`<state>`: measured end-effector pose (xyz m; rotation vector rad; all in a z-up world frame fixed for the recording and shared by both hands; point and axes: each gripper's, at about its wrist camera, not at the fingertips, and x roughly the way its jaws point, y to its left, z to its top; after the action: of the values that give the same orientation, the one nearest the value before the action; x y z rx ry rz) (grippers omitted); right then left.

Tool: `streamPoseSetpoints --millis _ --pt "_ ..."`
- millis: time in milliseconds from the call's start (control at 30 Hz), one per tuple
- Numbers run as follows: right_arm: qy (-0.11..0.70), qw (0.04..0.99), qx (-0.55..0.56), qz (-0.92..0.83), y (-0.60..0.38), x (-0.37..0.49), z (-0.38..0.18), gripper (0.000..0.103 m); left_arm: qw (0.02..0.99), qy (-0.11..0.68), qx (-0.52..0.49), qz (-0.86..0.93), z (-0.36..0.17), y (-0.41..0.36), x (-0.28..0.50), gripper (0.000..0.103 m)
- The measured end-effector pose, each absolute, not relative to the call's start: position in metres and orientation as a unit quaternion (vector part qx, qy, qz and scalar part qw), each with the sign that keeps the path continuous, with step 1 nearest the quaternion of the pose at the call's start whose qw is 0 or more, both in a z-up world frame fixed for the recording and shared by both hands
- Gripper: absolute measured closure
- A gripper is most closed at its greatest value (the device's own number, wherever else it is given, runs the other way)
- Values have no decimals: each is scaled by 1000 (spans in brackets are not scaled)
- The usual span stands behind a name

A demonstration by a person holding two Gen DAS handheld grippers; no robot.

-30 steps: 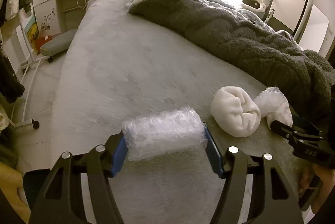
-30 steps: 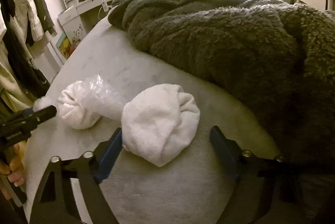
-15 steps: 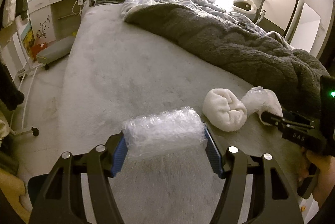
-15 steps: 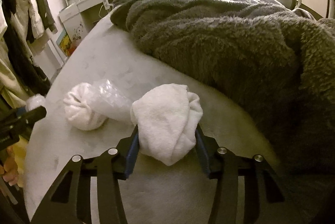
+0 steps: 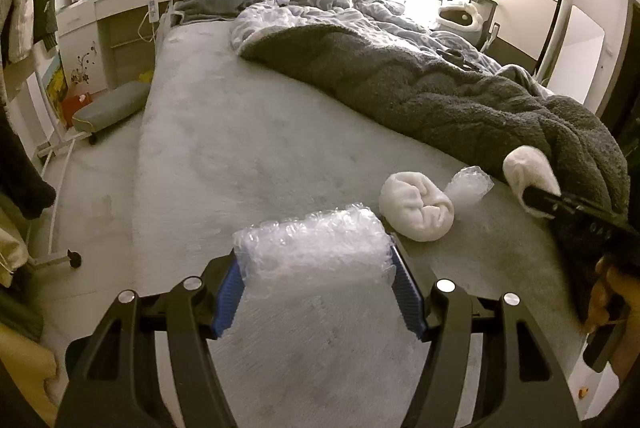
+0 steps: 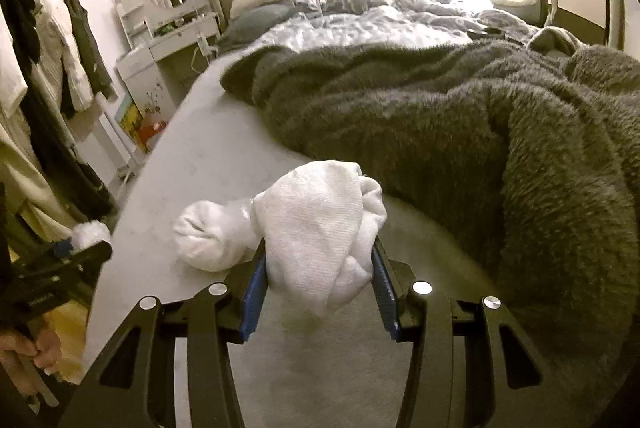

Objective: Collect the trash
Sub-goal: 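Lift the bubble wrap with the left tool and towel with the right tool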

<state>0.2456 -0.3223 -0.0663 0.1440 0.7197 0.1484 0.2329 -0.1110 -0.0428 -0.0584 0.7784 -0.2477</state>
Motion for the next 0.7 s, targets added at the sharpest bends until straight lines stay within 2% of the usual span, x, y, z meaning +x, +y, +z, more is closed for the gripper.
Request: streamPoseSetpoints --millis 333,700 --pt "300 942 113 103 -303 235 -29 55 917 387 -44 -92 -47 -85 216 35" --pt "291 939 102 155 -250 233 -16 55 914 399 -38 -70 -55 -48 205 35"
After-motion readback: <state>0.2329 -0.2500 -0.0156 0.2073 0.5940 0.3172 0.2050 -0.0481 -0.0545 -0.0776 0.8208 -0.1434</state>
